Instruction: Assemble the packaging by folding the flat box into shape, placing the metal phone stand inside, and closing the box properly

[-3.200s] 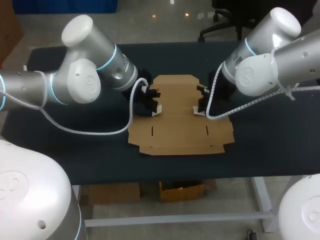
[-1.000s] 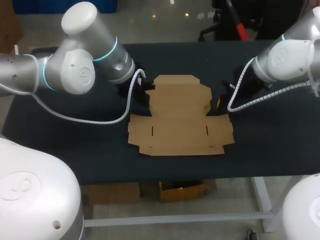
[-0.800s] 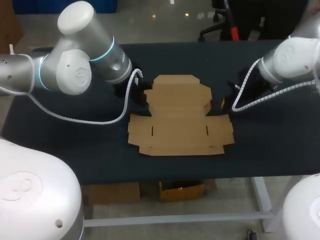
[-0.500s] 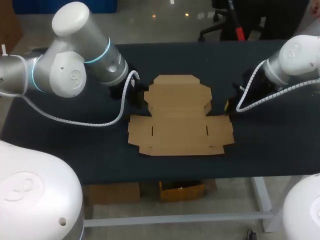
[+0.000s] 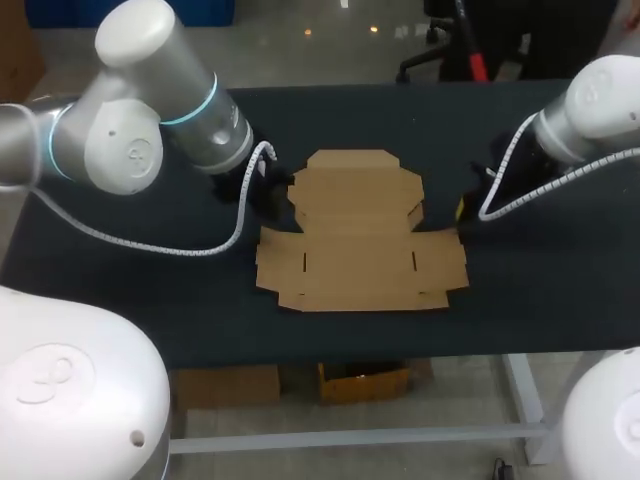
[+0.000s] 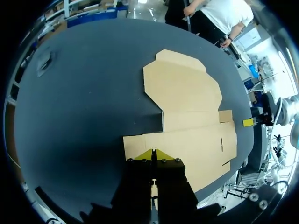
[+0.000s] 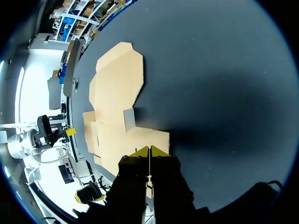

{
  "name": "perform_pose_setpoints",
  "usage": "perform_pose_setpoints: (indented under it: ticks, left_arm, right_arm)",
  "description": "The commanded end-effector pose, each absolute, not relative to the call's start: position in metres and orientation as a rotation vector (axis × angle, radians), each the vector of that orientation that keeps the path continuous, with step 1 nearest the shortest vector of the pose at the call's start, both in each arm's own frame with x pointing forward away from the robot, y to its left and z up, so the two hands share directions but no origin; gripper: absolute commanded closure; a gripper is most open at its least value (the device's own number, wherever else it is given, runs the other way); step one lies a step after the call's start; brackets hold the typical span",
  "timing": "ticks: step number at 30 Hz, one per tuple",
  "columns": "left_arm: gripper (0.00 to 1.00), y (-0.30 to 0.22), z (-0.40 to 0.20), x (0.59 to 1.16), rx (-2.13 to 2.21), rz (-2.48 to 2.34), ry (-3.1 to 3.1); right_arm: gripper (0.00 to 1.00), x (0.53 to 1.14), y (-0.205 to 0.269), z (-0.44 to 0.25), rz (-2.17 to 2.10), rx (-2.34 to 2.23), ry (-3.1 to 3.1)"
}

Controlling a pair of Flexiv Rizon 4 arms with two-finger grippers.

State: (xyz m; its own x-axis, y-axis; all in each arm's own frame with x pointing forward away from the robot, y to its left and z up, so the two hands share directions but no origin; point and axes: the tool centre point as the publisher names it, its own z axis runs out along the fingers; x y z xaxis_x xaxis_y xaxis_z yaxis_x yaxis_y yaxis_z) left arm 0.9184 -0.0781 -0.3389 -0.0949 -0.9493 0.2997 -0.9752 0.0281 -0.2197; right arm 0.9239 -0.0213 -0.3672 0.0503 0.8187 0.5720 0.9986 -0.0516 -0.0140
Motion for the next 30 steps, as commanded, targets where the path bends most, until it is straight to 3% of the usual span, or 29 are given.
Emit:
perform_pose_setpoints:
  ticks: [1,30]
  left_arm:
    - [1.00,-0.072,-0.328,0.908,2.069,0.567,-2.203]
    - [1.00,-0.067,-0.320,0.820,2.091,0.491,-2.139]
  right_arm:
    - [1.00,0.915,-0.024,-0.353,-0.578,-1.935,-1.834]
    - [1.00,0.823,-0.031,-0.330,-0.537,-2.003,-1.892]
